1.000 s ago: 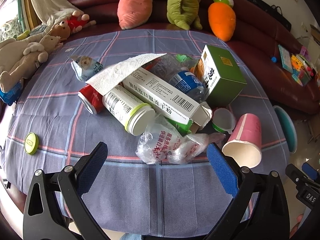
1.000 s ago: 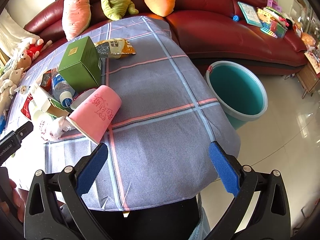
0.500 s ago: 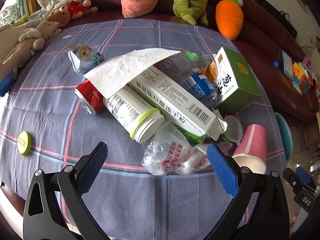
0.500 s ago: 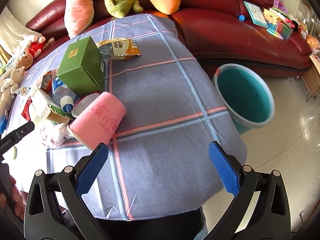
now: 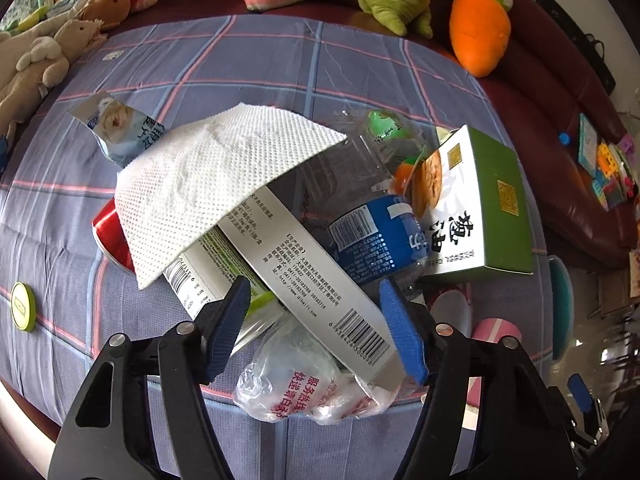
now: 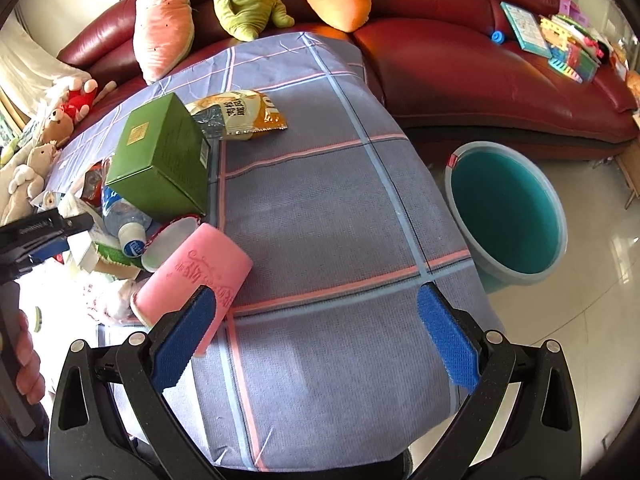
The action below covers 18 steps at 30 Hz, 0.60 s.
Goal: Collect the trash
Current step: 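Grasp the white medicine box with the left tool while the right tool grasps the green box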
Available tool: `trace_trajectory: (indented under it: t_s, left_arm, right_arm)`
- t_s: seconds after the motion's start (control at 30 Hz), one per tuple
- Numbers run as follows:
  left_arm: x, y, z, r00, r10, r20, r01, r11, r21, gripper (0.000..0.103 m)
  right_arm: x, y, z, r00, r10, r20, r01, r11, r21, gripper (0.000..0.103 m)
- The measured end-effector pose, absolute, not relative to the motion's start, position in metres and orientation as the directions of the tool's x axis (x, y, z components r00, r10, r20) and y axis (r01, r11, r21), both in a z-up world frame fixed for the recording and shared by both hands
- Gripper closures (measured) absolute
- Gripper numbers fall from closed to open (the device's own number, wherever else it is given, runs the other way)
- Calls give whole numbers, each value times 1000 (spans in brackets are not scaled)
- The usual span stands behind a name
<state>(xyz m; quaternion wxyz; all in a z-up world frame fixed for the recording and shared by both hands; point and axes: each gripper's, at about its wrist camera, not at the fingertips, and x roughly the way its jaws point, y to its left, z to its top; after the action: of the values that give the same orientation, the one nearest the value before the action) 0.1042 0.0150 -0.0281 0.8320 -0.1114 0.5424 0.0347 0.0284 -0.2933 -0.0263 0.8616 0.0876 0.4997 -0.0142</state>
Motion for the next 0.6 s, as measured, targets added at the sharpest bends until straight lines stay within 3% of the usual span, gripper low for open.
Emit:
trace_trajectory:
  t_s: [0.13,0.2,0.27,0.33,0.37,0.43,0.6]
  left_arm:
    - [103,6,-29,415,-23,-909,-176,979,-105,34]
    - [103,0,-32,414,9,-910,-176,982,-71,23]
    - [106,-3,-32,421,3,-907,-165,984,-74,23]
    - [106,-2,-33,420,-19,-908,-152,984,-90,56]
    - [105,-1,-32,423,-26,-906,-145,985,-95,63]
    - [102,2,-31,431,-35,-902,-123,988,-97,69]
    - [97,9,-34,432,-46,-901,-82,993,-90,65]
  right_arm:
    - [38,-297,-30,489,80,-869,108,983,151,6]
    - [43,-298,-30,485,95,-869,100,981,163,6]
    - [48,-296,-29,484,101,-869,90,982,164,6]
    - [51,-294,-27,487,104,-867,78,984,162,6]
    - [53,-293,-25,489,106,-866,72,984,161,6]
    - [56,-291,-24,489,109,-865,64,985,160,6]
    - [64,-282,-23,474,118,-873,57,985,164,6]
